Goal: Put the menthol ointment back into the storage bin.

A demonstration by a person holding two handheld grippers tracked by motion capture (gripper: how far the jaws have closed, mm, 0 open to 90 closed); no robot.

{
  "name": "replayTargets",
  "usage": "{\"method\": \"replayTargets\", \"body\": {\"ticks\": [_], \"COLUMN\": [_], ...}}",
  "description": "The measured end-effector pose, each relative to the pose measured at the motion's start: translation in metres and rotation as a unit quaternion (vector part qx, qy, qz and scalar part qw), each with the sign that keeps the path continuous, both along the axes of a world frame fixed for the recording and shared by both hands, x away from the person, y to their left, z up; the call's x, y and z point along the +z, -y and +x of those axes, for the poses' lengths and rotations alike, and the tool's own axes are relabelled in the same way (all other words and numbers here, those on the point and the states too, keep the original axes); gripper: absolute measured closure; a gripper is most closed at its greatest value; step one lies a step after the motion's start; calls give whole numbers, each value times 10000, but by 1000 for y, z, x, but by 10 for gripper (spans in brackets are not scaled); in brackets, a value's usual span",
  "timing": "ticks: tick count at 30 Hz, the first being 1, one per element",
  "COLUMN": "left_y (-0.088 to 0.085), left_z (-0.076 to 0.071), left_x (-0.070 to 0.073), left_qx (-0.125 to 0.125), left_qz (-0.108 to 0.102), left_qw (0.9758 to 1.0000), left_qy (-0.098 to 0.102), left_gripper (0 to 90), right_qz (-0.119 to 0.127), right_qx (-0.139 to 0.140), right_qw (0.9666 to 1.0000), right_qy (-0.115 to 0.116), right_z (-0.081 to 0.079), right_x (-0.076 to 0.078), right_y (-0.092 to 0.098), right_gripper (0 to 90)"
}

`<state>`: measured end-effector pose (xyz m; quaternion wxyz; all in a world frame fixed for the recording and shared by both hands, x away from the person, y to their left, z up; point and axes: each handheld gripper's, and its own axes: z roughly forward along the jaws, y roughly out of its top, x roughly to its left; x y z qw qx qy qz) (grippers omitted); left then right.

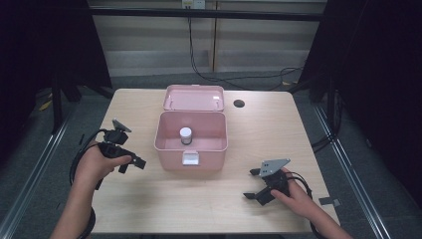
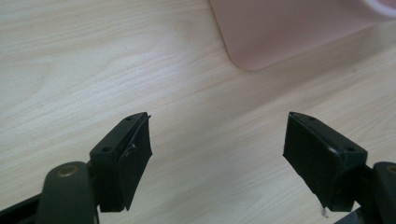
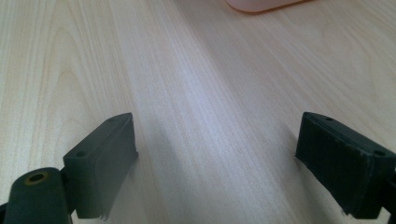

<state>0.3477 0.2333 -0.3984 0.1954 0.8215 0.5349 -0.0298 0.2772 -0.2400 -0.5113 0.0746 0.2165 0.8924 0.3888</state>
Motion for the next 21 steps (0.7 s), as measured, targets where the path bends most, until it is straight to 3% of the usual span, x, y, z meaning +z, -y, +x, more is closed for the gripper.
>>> {"method": "replayTargets", "body": {"ticks": [21], "left_y": [8], "left_z": [-20], "left_x": [-50], "left_qx": [-175], "left_qz": [-230], "left_qw": [9994], "left_qy": [195], "left_gripper": [225], "right_qz": [-5], "right_qx": [-18], "right_qw": [10000], "right_qy": [2], "right_z": [0], "right_x": [0], "right_y": [0], "right_gripper": [114]}}
